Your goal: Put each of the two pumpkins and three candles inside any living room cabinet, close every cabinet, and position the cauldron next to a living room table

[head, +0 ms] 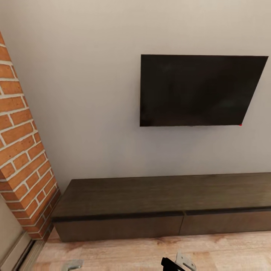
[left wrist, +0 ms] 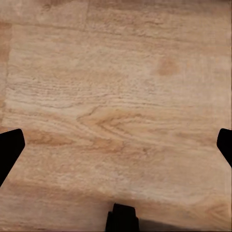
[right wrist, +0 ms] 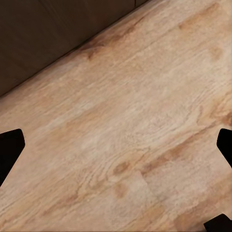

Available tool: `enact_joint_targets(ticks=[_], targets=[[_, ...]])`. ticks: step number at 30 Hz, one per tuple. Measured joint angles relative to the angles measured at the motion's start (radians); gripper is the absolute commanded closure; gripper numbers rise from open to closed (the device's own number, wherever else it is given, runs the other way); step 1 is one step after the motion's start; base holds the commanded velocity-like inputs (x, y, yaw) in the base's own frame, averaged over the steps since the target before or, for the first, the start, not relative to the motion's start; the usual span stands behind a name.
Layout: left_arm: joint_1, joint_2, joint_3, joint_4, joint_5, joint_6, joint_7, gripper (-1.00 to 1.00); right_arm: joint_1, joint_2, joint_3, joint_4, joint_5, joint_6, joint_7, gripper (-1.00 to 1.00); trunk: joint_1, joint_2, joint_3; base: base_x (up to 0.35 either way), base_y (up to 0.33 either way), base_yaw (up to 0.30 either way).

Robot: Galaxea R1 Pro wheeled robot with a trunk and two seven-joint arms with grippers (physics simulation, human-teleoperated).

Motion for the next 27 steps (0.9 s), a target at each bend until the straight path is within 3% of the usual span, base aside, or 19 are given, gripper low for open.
enact_joint_targets(ticks=[3,7,12,18,24,27], targets=[[-0.003,0.043,0.01,-0.181,0.006,0.17,-0.002,-1.0,0.0,-0.002,-0.001,0.0,-0.001,-0.002,0.035,-1.0,0.011,-0.021,-0.009,0.0,0.0,0.0],[-0.005,0.087,0.051,-0.393,0.009,0.387,-0.002,-1.0,0.0,-0.003,-0.004,0.001,-0.011,-0.004,0.159,-1.0,0.027,-0.049,-0.022,0.0,0.0,0.0],[-0.004,0.099,0.129,-0.537,0.011,0.572,-0.003,-1.0,0.0,-0.002,-0.012,0.001,-0.022,-0.004,0.295,-1.0,0.046,-0.084,-0.038,0.0,0.0,0.0],[-0.004,0.104,0.149,-0.634,0.009,0.703,-0.004,-1.0,0.0,0.0,-0.017,-0.008,-0.033,0.003,0.366,-1.0,0.069,-0.126,-0.057,0.0,0.0,0.0],[-0.004,0.116,0.187,-0.674,0.01,0.781,-0.004,-1.0,0.0,0.0,-0.036,-0.008,-0.168,0.002,0.481,-1.0,0.092,-0.168,-0.075,0.0,0.0,0.0],[-0.005,0.123,0.197,-0.676,0.011,0.788,-0.005,-1.0,0.0,-0.001,-0.037,-0.012,-0.187,0.0,0.496,-1.0,0.104,-0.189,-0.085,0.0,0.0,0.0]])
